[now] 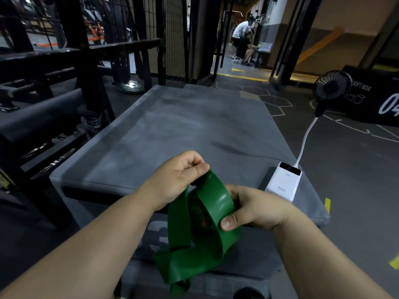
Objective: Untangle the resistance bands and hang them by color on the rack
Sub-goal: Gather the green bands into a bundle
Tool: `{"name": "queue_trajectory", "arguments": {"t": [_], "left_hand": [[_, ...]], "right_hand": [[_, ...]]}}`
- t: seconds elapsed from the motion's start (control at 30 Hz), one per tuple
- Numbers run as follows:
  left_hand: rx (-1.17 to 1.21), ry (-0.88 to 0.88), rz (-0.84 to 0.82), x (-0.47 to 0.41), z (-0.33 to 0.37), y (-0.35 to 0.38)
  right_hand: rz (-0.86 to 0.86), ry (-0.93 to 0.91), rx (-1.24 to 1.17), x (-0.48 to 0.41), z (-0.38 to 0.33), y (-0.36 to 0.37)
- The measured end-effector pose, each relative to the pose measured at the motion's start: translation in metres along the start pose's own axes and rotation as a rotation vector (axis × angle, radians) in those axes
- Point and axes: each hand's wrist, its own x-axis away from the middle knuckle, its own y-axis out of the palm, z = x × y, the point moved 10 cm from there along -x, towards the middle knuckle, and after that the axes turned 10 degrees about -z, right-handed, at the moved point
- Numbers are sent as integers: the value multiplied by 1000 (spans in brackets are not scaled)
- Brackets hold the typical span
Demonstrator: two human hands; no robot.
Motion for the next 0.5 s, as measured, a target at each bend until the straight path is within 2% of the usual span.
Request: {"name": "queue_trajectory", "arguments": {"t": [0.13,0.23,0.4,0.5], "left_hand": [[149,-10,-15,1,1,-1],[174,-66,-1,2,-8,-2],[414,-97,-191,3,-14,18],[542,-66,-203,3,-13,24]], "right_hand": [[-39,-58,-107,4,-4,1],[-67,-122,-232,11,-10,2],[-200,-300,-372,14,-25,3],[-203,-363,-363,13,-29,2]]}}
